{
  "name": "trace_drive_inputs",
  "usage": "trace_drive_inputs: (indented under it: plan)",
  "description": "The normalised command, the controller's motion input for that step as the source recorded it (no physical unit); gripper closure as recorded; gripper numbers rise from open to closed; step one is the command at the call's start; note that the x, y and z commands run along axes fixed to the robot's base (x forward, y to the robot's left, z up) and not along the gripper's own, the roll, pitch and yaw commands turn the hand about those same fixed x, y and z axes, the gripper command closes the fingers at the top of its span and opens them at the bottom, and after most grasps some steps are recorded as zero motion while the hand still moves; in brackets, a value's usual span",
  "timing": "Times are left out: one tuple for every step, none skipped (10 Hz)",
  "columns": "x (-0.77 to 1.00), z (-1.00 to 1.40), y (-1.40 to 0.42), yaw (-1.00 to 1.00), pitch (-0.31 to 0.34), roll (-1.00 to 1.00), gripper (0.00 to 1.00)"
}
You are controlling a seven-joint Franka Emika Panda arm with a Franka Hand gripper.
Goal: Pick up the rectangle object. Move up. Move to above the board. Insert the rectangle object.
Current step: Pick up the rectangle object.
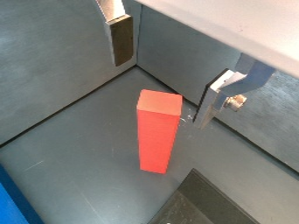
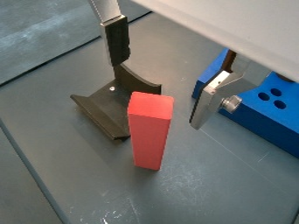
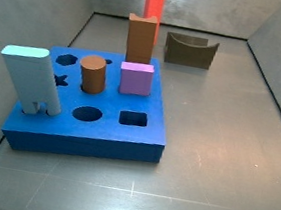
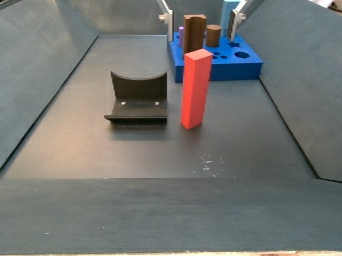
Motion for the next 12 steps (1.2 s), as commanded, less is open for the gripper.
trace_drive_inputs:
  plan:
    - [0.21,-0.19,-0.09,0.48,0.0,0.02,0.0]
    - [0.21,-0.25,0.0,0.89,0.0,0.04,0.0]
    - [0.05,-0.31,0.0,1.0,0.0,0.0,0.0]
    - [0.0,-0.47,0.0,1.0,-0.001,0.0,0.0]
    - [-0.01,-0.56,0.0,1.0,0.0,0.01,0.0]
    - [0.0,-0.49,0.0,1.0,-0.004,0.0,0.0]
    - [0.0,-0.47,0.0,1.0,-0.003,0.0,0.0]
    - [0.0,-0.32,0.04,0.96,0.0,0.0,0.0]
    - [0.0,-0.26,0.1,0.92,0.0,0.0,0.0]
    - [0.0,-0.14,0.05,0.53,-0.003,-0.02,0.0]
    - [0.0,-0.07,0.0,0.07,0.0,0.0,0.0]
    - [0.0,0.0,0.0,0.0,0.0,0.0,0.0]
